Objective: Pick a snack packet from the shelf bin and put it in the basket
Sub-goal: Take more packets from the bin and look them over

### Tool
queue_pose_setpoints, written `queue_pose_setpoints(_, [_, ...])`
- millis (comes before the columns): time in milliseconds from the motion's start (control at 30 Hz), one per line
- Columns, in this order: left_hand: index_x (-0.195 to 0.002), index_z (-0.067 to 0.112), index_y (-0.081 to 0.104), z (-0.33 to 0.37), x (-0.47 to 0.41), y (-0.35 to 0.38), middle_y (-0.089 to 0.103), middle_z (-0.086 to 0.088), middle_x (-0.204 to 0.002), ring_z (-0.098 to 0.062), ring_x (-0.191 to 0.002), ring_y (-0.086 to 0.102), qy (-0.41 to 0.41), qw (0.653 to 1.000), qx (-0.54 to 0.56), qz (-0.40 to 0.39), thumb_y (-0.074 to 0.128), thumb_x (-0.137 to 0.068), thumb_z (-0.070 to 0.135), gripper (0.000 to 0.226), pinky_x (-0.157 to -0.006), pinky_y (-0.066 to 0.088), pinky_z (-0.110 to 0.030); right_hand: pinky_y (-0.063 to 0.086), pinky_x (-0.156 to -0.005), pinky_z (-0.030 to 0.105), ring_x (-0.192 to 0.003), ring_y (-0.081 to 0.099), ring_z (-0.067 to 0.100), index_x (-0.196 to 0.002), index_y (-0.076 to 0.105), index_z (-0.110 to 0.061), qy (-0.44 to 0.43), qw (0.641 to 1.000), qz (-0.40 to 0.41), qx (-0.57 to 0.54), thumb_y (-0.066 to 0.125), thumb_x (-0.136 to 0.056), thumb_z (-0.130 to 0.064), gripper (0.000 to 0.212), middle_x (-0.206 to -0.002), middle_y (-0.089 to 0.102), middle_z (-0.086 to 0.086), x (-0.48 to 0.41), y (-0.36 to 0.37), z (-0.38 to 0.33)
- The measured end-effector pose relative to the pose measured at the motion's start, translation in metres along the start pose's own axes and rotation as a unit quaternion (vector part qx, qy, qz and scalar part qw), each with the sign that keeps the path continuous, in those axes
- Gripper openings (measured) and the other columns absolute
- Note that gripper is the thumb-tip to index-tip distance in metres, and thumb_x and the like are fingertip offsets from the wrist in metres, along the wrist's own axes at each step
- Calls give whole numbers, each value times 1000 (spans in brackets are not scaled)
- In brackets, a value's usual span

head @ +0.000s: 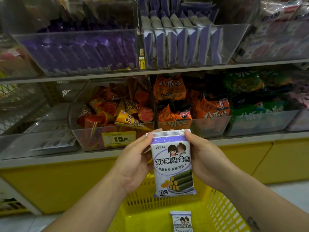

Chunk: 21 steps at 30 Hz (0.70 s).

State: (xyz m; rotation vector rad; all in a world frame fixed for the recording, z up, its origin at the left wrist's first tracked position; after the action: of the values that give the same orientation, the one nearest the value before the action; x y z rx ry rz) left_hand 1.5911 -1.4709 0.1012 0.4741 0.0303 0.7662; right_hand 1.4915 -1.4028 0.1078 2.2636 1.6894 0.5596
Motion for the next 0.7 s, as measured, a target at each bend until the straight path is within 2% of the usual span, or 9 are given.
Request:
queue_pose_setpoints(67, [-95,35,77,2,0,1,75,0,-97,-8,-75,69,1,1000,5,-3,56,-77,39,28,-67,52,-30,56,-82,37,-105,68,19,-115,66,-18,1,998,-4,61,39,-96,-44,42,-111,73,7,0,-2,-3])
queue_pose_setpoints(133, [-93,35,77,5,0,-3,75,0,-94,-8,-73,69,7,1000,21,11,57,-77,39,26,-64,53,-29,52,-87,37,-107,66,15,-113,68,-27,9,985,-41,167,47,-88,-52,42,-114,72,1,5,1,-9])
queue_pose_setpoints(167, [-91,34,78,6,0,-6,75,0,-93,-9,-72,68,10,999,34,22,57,-77,38,26,-62,54,-29,51,-89,39,-108,66,15,-115,67,-28,26,975,-69,211,52,-86,-52,40,-116,71,1,9,4,-9])
queue_pose_setpoints(233, [-92,30,78,9,-1,-13,75,-4,-96,-13,-75,69,14,997,66,42,57,-78,38,27,-59,57,-30,50,-95,46,-109,65,21,-118,65,-20,78,960,-106,249,61,-86,-43,39,-119,69,8,15,4,-2])
queue_pose_setpoints(300, [-103,23,75,8,-2,-15,74,-8,-106,-18,-82,69,1,996,80,46,57,-79,38,34,-61,59,-33,47,-100,48,-103,66,24,-116,66,-9,115,963,-99,225,60,-84,-33,40,-118,68,15,17,0,5])
queue_pose_setpoints(400, [-123,16,65,4,2,-6,69,-11,-120,-22,-96,68,-50,997,50,-15,60,-78,36,49,-71,61,-41,48,-98,50,-108,64,31,-120,61,-2,129,974,-84,167,55,-86,-29,44,-120,66,21,16,-1,10])
queue_pose_setpoints(533, [-125,22,63,-2,13,12,67,-11,-123,-22,-97,69,-102,988,20,-116,61,-81,17,44,-75,60,-43,56,-86,45,-105,67,30,-121,61,-5,121,986,-84,83,53,-86,-28,42,-118,67,21,14,-1,4])
queue_pose_setpoints(600, [-126,18,61,-6,14,14,67,-14,-123,-22,-95,70,-111,985,30,-126,60,-80,10,47,-74,60,-42,59,-83,45,-105,68,30,-122,59,-4,124,987,-92,55,53,-87,-26,42,-118,67,21,14,0,4])
queue_pose_setpoints(700, [-126,16,59,-7,14,13,68,-16,-119,-22,-91,71,-116,985,26,-126,59,-79,7,49,-67,62,-40,60,-70,37,-104,68,31,-124,57,-3,134,985,-104,24,51,-89,-23,42,-119,66,24,15,2,5])
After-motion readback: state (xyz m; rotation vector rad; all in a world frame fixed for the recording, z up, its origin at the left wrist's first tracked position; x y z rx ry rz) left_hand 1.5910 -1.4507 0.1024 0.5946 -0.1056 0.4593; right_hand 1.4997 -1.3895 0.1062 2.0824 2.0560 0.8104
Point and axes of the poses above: each hand's wrist, its own x-axis away from the middle knuckle, its own y-axis out of the palm, z = x × y, the point moved 9 cm from there along -x, towards the middle knuckle
